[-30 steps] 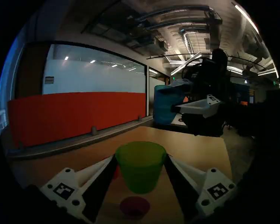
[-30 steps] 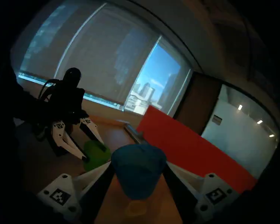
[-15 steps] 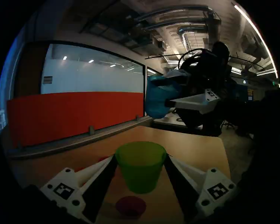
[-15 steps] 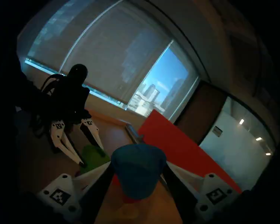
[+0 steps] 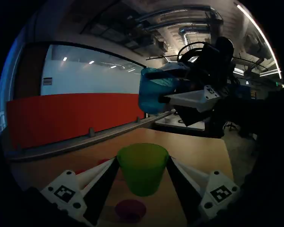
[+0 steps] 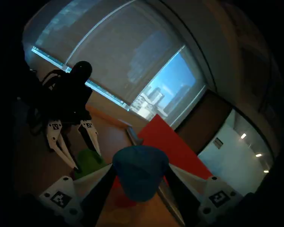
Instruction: Pour water
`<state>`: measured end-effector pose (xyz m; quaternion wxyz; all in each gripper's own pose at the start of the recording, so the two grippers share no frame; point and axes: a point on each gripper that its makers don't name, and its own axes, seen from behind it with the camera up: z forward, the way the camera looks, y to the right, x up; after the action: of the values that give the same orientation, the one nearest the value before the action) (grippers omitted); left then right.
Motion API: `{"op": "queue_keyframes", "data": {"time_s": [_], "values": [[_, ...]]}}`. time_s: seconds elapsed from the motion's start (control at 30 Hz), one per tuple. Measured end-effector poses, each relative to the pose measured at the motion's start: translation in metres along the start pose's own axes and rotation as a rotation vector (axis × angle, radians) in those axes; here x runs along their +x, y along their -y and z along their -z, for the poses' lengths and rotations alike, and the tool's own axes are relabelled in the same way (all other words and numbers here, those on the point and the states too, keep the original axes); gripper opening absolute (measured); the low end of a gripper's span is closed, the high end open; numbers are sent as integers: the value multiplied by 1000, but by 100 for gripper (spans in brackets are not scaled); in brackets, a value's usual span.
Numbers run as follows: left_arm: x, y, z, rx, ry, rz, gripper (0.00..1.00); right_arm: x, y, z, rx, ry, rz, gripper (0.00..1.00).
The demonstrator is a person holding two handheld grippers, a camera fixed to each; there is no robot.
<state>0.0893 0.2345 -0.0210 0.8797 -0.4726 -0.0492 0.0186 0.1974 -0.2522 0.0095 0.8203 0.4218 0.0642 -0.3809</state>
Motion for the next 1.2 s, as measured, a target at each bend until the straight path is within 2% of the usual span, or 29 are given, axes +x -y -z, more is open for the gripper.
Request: {"op": "queue_keyframes", "data": {"time_s": [0.57, 1.2], "values": [[2, 0, 2, -11, -4, 1, 88, 13, -9, -13, 6, -13, 114, 89], [3, -4, 0, -21, -2, -5, 88, 20, -16, -26, -9, 3, 234, 90]]}}
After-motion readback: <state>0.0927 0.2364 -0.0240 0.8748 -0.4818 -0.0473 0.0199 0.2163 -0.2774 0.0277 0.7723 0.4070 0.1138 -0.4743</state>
